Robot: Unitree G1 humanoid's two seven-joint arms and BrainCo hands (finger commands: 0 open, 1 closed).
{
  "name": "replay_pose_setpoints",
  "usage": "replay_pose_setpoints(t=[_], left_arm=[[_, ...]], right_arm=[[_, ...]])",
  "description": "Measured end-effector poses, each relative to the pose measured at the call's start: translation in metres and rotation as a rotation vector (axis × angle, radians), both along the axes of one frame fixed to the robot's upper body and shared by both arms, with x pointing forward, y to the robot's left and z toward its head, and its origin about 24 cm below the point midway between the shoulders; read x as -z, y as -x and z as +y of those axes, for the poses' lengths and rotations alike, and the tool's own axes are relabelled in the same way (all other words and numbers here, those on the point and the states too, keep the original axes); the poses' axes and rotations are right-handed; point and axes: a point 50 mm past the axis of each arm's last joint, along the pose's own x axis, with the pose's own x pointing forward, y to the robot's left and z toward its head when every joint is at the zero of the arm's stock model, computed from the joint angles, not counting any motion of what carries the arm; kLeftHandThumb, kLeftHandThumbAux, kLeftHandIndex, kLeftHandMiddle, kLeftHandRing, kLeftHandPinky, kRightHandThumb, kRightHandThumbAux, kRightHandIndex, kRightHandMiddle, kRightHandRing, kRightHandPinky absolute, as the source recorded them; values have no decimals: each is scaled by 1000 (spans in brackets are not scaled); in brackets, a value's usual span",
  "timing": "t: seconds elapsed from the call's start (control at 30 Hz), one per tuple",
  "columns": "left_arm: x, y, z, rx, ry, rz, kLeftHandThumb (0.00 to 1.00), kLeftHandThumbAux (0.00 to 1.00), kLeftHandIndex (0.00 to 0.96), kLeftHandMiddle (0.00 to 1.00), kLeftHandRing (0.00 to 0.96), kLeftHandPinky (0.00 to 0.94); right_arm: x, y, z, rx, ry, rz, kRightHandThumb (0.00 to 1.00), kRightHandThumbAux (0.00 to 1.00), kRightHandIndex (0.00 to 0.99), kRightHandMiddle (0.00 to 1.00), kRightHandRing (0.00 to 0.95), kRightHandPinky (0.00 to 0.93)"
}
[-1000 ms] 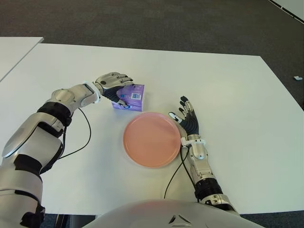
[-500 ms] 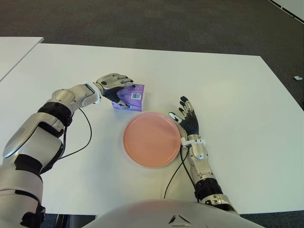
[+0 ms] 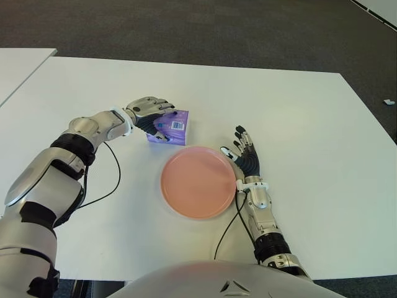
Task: Put the tissue paper into the plate.
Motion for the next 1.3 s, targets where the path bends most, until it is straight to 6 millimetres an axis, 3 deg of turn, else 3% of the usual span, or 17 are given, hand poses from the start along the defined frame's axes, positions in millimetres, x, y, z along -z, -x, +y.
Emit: replay_pose_setpoints(t=[0.27, 1.3], left_arm=[[6, 0, -1, -18, 4, 3, 6, 336, 0, 0, 0, 0], [58, 6, -17, -141, -1, -132, 27, 380, 0, 0, 0, 0]], right_arm=[[0, 0, 0, -1, 0, 0, 19, 710, 0, 0, 0, 0], [2, 2, 0, 3, 1, 18, 9, 706, 0, 0, 0, 0]])
